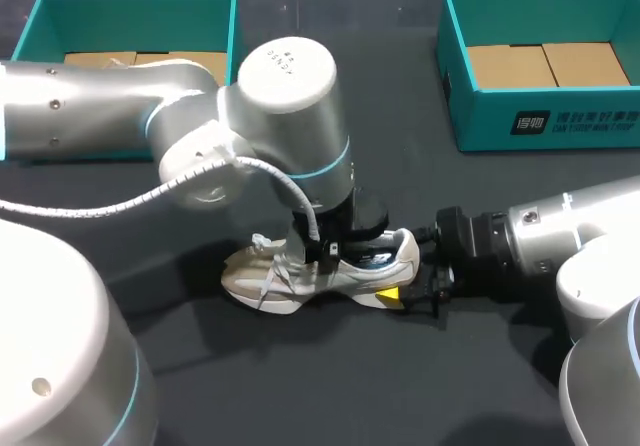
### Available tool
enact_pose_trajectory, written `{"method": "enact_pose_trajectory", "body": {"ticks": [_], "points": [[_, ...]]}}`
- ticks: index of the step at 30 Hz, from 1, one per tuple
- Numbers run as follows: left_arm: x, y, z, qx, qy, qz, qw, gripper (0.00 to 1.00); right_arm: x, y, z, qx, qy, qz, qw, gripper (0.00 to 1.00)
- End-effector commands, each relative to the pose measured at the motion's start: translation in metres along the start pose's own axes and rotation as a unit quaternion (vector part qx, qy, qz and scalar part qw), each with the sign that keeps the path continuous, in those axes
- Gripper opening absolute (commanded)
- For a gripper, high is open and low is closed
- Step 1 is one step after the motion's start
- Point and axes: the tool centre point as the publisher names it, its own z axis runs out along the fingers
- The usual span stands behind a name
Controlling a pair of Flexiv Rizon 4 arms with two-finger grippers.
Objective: Take the shoe out of the shoebox, open the shoe tongue, remove and reinsert the insole, then place the shoe into the shoebox
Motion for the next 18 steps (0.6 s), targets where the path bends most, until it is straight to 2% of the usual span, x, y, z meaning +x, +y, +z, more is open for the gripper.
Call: {"method": "enact_pose_trajectory", "body": {"ticks": [1,4,10,18], "points": [[-0.002,0.020,-0.019,0.095,0.015,-0.007,0.995,0.00,0.001,-0.001,0.004,0.002,-0.001,0.000,1.000,0.00],[0.000,0.020,-0.026,0.122,0.026,-0.014,0.992,0.00,0.001,-0.001,0.004,0.002,-0.001,0.000,1.000,0.00],[0.004,0.020,-0.033,0.152,0.026,-0.021,0.988,0.00,0.001,-0.001,0.004,0.002,-0.001,0.000,1.000,0.00],[0.011,0.007,-0.056,0.199,0.003,-0.007,0.980,0.00,0.001,-0.001,0.004,0.002,-0.001,0.000,1.000,0.00]]}}
